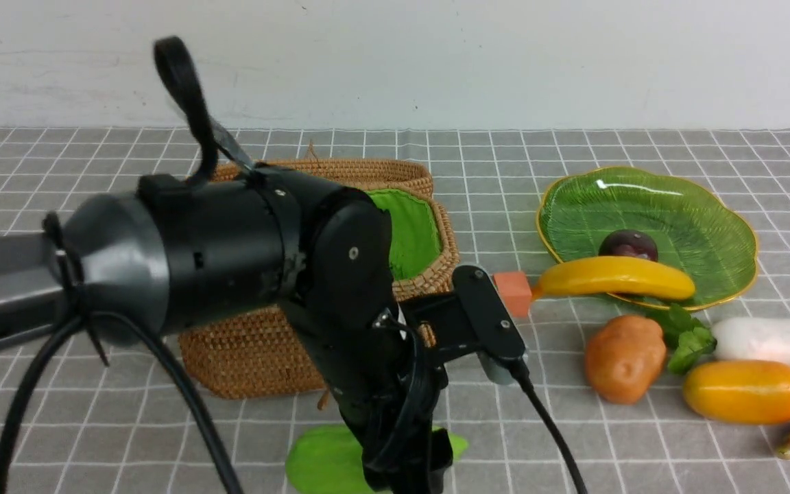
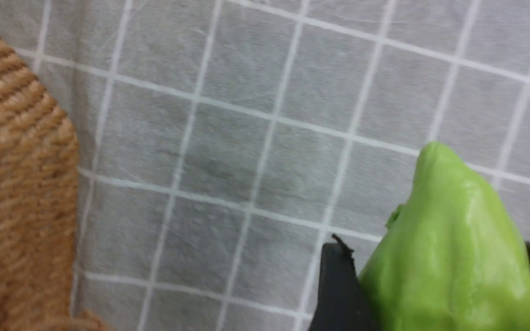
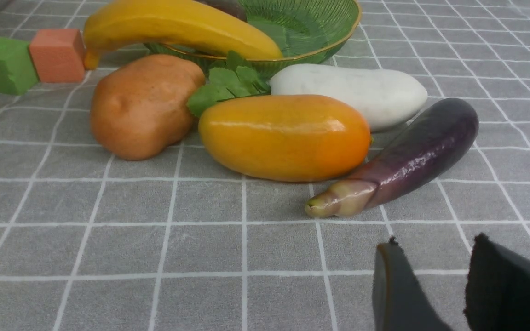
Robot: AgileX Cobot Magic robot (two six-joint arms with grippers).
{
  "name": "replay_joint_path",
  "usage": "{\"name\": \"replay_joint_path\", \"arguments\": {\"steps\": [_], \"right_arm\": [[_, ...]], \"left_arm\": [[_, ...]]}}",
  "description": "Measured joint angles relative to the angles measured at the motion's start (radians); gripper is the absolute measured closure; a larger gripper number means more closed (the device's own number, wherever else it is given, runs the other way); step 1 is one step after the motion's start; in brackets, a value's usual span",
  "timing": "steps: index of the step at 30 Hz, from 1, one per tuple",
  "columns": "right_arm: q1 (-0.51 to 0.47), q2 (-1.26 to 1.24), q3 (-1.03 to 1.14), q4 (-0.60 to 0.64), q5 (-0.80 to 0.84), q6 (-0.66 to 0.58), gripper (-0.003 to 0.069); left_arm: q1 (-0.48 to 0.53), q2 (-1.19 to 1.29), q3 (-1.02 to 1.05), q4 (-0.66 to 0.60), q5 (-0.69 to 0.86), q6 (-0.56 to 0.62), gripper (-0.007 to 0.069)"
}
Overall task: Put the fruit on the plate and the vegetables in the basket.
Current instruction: Take a chayote with your left arm and place it on the basket on the left.
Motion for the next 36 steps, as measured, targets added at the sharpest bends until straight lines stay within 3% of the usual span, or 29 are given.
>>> {"name": "replay_joint_path", "arguments": {"steps": [12, 18, 24, 28, 32, 36], "right_arm": [[0.000, 0.000, 0.000, 0.000, 0.000, 0.000, 0.0419], [0.000, 0.000, 0.000, 0.000, 0.000, 0.000, 0.0419], [0.000, 0.000, 0.000, 0.000, 0.000, 0.000, 0.0419], [0.000, 0.000, 0.000, 0.000, 0.000, 0.000, 0.0419], [0.000, 0.000, 0.000, 0.000, 0.000, 0.000, 0.0419], [0.000, 0.000, 0.000, 0.000, 0.000, 0.000, 0.0419]], "left_arm": [[0.000, -0.187, 0.003, -0.037, 0.099, -0.003, 0.0193], [0.016, -0.285, 0.004, -0.052, -0.027, 0.024, 0.0193], [0.217, -0.281, -0.078, -0.165, -0.111, 0.070, 0.0193], [0.351, -0.223, -0.112, -0.199, -0.278, 0.115, 0.0193], [0.421, -0.127, -0.113, -0.209, -0.419, 0.128, 0.0193], [0.438, -0.017, -0.113, -0.209, -0.459, 0.128, 0.0193]]}}
